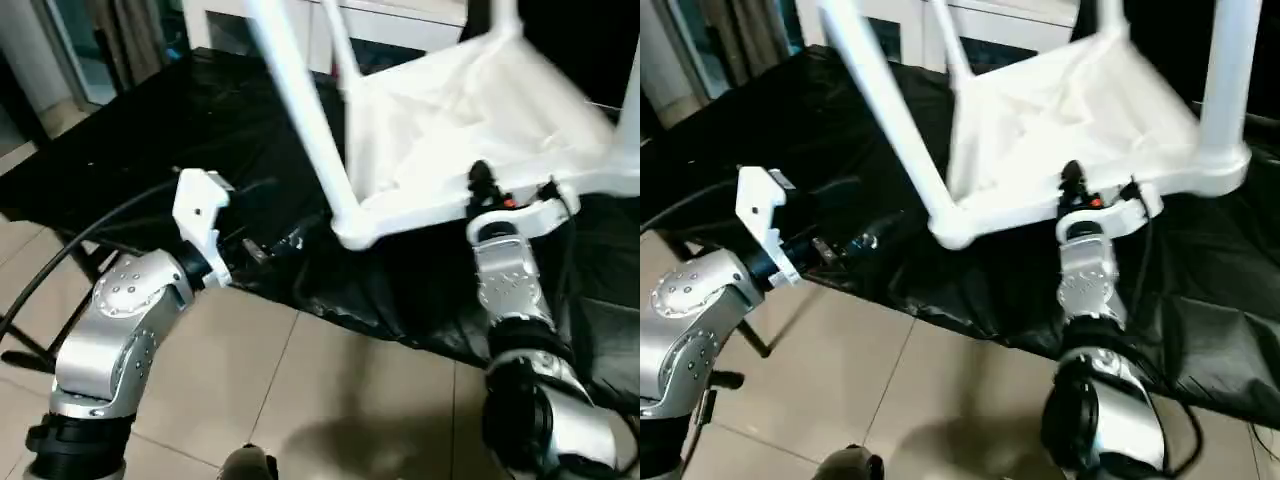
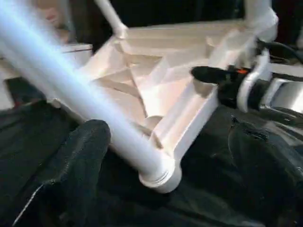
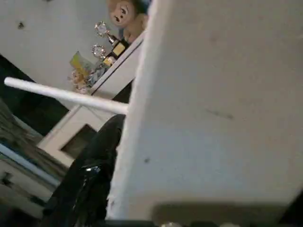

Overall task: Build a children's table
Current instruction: Flip table

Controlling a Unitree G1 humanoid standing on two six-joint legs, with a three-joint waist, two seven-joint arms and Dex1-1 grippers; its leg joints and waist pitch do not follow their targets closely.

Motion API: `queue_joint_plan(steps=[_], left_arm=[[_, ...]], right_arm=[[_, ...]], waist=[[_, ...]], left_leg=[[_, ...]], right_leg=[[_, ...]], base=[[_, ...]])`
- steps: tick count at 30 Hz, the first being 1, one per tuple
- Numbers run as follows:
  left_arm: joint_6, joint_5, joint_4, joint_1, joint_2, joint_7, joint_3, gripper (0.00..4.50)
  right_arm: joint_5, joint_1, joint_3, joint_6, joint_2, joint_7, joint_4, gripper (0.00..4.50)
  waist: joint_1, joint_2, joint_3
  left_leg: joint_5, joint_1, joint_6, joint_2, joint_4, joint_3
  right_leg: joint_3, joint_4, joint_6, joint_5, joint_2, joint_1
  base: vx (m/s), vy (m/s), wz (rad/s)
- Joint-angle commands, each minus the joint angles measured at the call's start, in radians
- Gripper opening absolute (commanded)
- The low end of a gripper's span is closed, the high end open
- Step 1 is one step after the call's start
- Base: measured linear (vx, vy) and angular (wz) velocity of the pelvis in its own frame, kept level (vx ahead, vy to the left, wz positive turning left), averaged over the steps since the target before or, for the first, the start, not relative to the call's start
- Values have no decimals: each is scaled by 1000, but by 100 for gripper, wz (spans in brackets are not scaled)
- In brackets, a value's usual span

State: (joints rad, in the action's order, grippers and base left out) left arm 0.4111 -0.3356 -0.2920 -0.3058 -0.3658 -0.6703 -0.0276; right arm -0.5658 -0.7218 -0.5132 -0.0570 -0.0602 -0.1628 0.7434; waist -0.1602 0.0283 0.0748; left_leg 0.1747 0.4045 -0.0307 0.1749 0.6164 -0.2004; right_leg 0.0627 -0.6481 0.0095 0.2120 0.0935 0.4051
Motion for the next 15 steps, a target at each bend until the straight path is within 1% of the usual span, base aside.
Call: queue_joint_plan(steps=[1, 2, 3, 5, 6, 7, 8, 9, 10, 11, 12, 13, 14, 15], left_arm=[[-18, 12, -29, -20, -11, -15, -12, 450], [-26, 17, -30, -30, -15, -12, -15, 450], [-55, 47, -21, -53, -22, 0, -22, 450], [-66, 60, -16, -66, -25, 8, -24, 450], [-85, 88, -6, -103, -33, 24, -25, 450], [-97, 100, -3, -136, -40, 25, -24, 450], [-100, 105, -2, -145, -42, 27, -23, 450], [-112, 120, 5, -170, -46, 32, -24, 450], [-132, 138, 14, -197, -52, 32, -29, 450], [-150, 152, 20, -216, -58, 25, -37, 450], [-163, 163, 25, -230, -61, 23, -43, 450], [-183, 180, 36, -260, -66, 22, -51, 450], [-206, 206, 51, -299, -73, 22, -62, 450], [-215, 217, 58, -314, -76, 23, -67, 450]], right_arm=[[83, -2, 40, -34, -43, 36, -56, 211], [108, 3, 54, -34, -48, 51, -68, 211], [154, 9, 86, -33, -62, 67, -79, 210], [174, 12, 100, -31, -68, 75, -86, 209], [222, 17, 134, -11, -81, 107, -109, 209], [264, 19, 157, -1, -89, 141, -129, 209], [275, 19, 164, 1, -91, 149, -134, 209], [306, 20, 181, 3, -96, 169, -147, 209], [344, 24, 200, 9, -104, 203, -161, 209], [355, 24, 207, 15, -104, 219, -167, 209], [359, 23, 211, 19, -104, 225, -171, 209], [375, 22, 225, 24, -105, 238, -180, 209], [400, 19, 248, 32, -110, 244, -186, 209], [410, 16, 257, 35, -113, 243, -183, 209]], waist=[[8, 2, -88], [9, 3, -87], [10, 1, -86], [12, 2, -85], [13, 3, -84], [15, -3, -85], [15, -3, -85], [17, 1, -85], [16, -1, -84], [17, 3, -84], [17, 2, -82], [17, 2, -84], [16, 4, -85], [17, 5, -84]], left_leg=[[97, -31, -23, 47, -77, 21], [103, -32, -26, 48, -78, 22], [118, -34, -32, 48, -79, 22], [137, -36, -39, 49, -81, 22], [142, -35, -44, 49, -82, 24], [141, -36, -54, 49, -82, 25], [141, -36, -54, 49, -82, 25], [143, -38, -60, 47, -82, 24], [154, -38, -67, 47, -83, 24], [160, -37, -73, 46, -83, 24], [170, -38, -75, 47, -84, 24], [179, -39, -82, 47, -84, 25], [182, -42, -83, 46, -84, 24], [188, -42, -86, 46, -85, 25]], right_leg=[[-43, 60, -170, 25, 54, -41], [-44, 61, -169, 31, 54, -41], [-44, 63, -166, 50, 53, -40], [-45, 66, -155, 70, 54, -40], [-44, 67, -152, 79, 53, -40], [-44, 64, -146, 73, 52, -38], [-44, 64, -146, 73, 52, -38], [-44, 65, -142, 69, 50, -37], [-44, 67, -139, 81, 50, -37], [-45, 67, -133, 90, 52, -39], [-45, 70, -130, 107, 52, -36], [-46, 69, -124, 115, 54, -37], [-46, 70, -117, 116, 52, -34], [-46, 70, -115, 118, 51, -33]], base=[[0, 0, 0], [0, 0, 0], [0, 0, 0], [0, 0, 0], [0, 0, 0], [0, 0, 0], [0, 0, 0], [0, 0, 0], [0, 0, 0], [0, 0, 0], [0, 0, 0], [0, 0, 0], [0, 0, 0], [0, 0, 0]])
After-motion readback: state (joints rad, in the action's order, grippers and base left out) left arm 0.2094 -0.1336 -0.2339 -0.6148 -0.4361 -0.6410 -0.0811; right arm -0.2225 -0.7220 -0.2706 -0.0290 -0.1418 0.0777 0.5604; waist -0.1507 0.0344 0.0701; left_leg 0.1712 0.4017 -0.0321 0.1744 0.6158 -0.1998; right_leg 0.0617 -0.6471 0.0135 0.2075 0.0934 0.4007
